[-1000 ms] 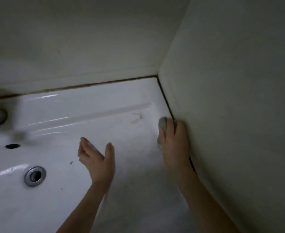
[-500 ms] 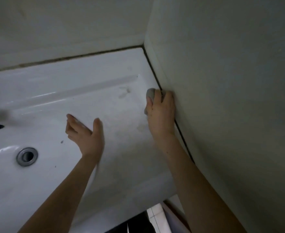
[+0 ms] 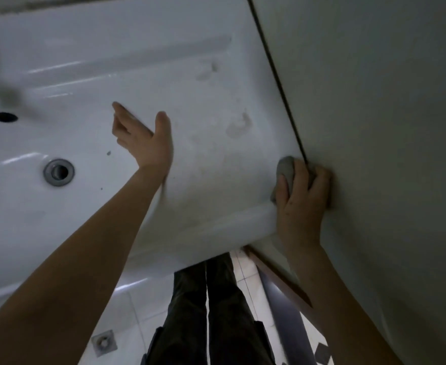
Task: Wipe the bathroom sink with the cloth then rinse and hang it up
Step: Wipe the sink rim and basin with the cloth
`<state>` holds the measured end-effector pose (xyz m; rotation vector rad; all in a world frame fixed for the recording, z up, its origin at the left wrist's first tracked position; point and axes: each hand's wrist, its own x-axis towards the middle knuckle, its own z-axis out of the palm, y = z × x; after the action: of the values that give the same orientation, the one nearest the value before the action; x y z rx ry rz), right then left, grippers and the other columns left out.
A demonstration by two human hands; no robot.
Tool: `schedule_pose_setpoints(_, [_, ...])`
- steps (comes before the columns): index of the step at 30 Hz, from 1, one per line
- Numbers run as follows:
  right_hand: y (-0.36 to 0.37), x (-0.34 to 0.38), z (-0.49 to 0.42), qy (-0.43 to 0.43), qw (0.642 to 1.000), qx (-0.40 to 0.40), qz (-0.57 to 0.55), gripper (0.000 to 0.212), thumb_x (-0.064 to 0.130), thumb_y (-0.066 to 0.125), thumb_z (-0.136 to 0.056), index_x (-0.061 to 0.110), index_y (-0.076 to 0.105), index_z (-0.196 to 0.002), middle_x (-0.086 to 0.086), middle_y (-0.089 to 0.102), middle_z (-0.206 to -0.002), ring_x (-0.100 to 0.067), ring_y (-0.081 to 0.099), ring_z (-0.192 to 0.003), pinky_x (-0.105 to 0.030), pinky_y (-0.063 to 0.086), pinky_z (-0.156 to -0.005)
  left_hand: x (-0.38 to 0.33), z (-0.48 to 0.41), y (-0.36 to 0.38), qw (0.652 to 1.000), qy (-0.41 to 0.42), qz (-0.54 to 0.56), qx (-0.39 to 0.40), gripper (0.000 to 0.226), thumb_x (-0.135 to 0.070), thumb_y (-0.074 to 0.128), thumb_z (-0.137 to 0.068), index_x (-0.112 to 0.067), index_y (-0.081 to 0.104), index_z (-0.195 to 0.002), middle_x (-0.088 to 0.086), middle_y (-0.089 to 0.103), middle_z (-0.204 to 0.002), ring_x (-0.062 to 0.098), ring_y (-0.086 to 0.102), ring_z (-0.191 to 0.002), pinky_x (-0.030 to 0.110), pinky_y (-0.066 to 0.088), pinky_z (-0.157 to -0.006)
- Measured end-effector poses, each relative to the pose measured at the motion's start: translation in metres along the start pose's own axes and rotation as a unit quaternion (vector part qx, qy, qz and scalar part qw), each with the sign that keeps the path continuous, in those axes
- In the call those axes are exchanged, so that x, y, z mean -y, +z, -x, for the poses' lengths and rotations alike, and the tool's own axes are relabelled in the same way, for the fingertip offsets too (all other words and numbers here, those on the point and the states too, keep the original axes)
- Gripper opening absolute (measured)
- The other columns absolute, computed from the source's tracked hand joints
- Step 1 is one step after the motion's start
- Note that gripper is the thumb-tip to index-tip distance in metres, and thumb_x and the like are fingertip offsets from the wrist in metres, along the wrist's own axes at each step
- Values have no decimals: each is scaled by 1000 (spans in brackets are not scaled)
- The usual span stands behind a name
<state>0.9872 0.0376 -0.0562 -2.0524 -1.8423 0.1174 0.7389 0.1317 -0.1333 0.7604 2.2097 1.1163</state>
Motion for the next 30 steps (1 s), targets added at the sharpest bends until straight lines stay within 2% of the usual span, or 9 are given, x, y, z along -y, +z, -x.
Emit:
schedule_pose_setpoints(6, [-7, 19, 68, 7, 998, -7, -66, 34, 22, 56, -94, -1, 58, -120, -16, 43, -114, -30, 47, -98, -39, 47, -83, -6, 1, -3, 1000, -10, -15, 0, 93, -49, 52, -81, -17, 5, -154, 13, 17, -152, 37, 24, -134, 45, 19, -113])
schedule_pose_setpoints(9, [2, 75, 106, -64, 992, 63, -89, 35, 27, 57, -90, 5, 59, -118, -10, 41, -116, -28, 43, -102, -37, 42, -87, -9, 3, -4, 999, -14, -27, 9, 92, -50, 51, -83, -17, 3, -154, 14, 15, -153, 37, 24, -135, 48, 22, -113])
schedule_pose_setpoints(11, [8, 104, 117, -127, 981, 102, -101, 34, 29, 56, -89, 8, 62, -115, -13, 50, -114, -24, 42, -102, -32, 38, -88, -10, 3, -6, 999, -15, -30, 13, 91, -50, 51, -83, -17, 3, -154, 14, 15, -154, 37, 23, -135, 49, 23, -112])
schedule_pose_setpoints(14, [5, 94, 111, -187, 966, 136, -111, 39, 31, 58, -89, 7, 61, -121, -14, 50, -117, -25, 44, -104, -33, 44, -89, -11, 3, -7, 999, -18, -36, 18, 91, -51, 50, -83, -17, 3, -154, 13, 14, -153, 37, 23, -135, 49, 24, -112])
schedule_pose_setpoints(16, [1, 52, 105, -169, 974, 117, -96, 43, 27, 64, -87, 7, 61, -124, -9, 41, -119, -25, 43, -103, -32, 41, -89, -12, 4, -7, 999, -21, -33, 24, 91, -50, 50, -83, -17, 3, -154, 13, 14, -153, 36, 23, -134, 49, 25, -112])
schedule_pose_setpoints(19, [-5, -1, 94, -108, 990, 91, -17, 49, 34, 68, -86, 7, 59, -125, -10, 44, -125, -21, 38, -109, -18, 28, -95, -12, 4, -9, 999, -27, -28, 28, 90, -50, 50, -84, -17, 2, -154, 13, 13, -154, 35, 21, -135, 49, 24, -113])
schedule_pose_setpoints(22, [0, 35, 111, -23, 998, 48, -42, 43, 26, 65, -86, 8, 54, -124, -8, 37, -120, -24, 40, -105, -28, 40, -89, -11, 4, -7, 999, -26, -34, 31, 91, -49, 50, -85, -17, 0, -154, 14, 12, -154, 36, 19, -137, 49, 24, -113])
schedule_pose_setpoints(26, [14, 137, 146, -195, 970, 90, -112, 31, 28, 65, -86, 14, 57, -113, -8, 49, -106, -21, 47, -92, -34, 49, -77, -11, 2, -5, 998, -20, -42, 30, 92, -50, 50, -85, -17, 0, -154, 14, 12, -154, 36, 19, -137, 49, 25, -113])
schedule_pose_setpoints(30, [13, 117, 135, -281, 935, 163, -142, 42, 41, 56, -89, 13, 54, -120, -10, 51, -114, -20, 48, -100, -30, 50, -83, -9, 1, -4, 998, -15, -48, 33, 93, -53, 47, -84, -16, -2, -153, 15, 12, -154, 36, 19, -137, 50, 24, -114])
